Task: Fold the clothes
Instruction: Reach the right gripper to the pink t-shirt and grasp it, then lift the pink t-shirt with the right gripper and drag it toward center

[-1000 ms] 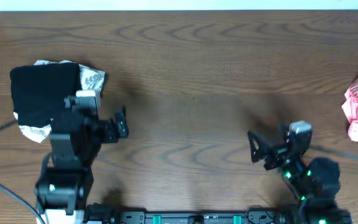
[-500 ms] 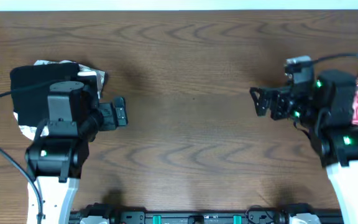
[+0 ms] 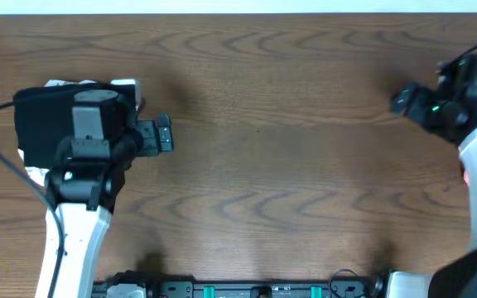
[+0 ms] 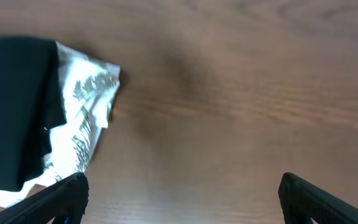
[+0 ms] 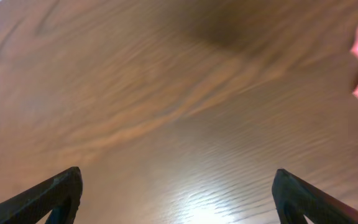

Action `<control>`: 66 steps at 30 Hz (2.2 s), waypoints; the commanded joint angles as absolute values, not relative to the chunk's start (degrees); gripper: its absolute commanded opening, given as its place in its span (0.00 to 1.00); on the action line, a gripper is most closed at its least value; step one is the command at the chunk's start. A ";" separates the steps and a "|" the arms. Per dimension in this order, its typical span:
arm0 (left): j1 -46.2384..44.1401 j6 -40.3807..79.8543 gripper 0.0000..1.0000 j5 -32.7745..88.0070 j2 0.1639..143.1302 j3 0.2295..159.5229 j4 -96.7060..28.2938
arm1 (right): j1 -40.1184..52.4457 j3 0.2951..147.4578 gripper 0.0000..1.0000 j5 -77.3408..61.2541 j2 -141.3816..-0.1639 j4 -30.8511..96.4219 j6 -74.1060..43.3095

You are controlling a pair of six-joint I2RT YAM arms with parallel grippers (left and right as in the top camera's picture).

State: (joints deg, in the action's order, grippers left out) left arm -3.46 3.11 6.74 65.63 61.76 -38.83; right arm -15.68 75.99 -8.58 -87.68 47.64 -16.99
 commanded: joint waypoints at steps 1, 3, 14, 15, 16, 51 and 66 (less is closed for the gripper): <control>-3.22 2.22 0.98 7.11 68.47 62.76 -39.03 | -19.90 80.90 0.93 -2.52 -90.48 48.66 -21.52; -3.22 2.22 0.98 7.11 69.71 62.76 -39.05 | -22.02 82.32 0.92 0.97 -91.74 48.60 -22.81; -3.22 2.22 0.98 7.09 73.01 62.74 -39.75 | -33.15 83.24 0.92 13.32 -98.91 45.60 -24.34; -3.22 2.22 0.98 7.09 72.99 62.74 -39.79 | -34.33 83.24 0.90 13.21 -99.68 44.99 -24.29; -3.22 2.22 0.98 7.09 72.99 62.76 -39.77 | -35.70 83.24 0.89 12.73 -100.49 44.16 -23.73; -3.22 2.22 0.98 7.09 72.99 62.76 -39.79 | -41.58 84.18 0.01 -3.49 -113.12 25.56 -24.95; -3.22 2.22 0.98 7.09 72.99 62.76 -39.77 | -19.33 84.60 0.01 -19.90 -87.33 26.96 -23.97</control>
State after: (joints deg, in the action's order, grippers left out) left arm -3.46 2.94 7.14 72.73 61.76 -39.66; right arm -25.23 83.85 -15.77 -89.86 26.76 -24.97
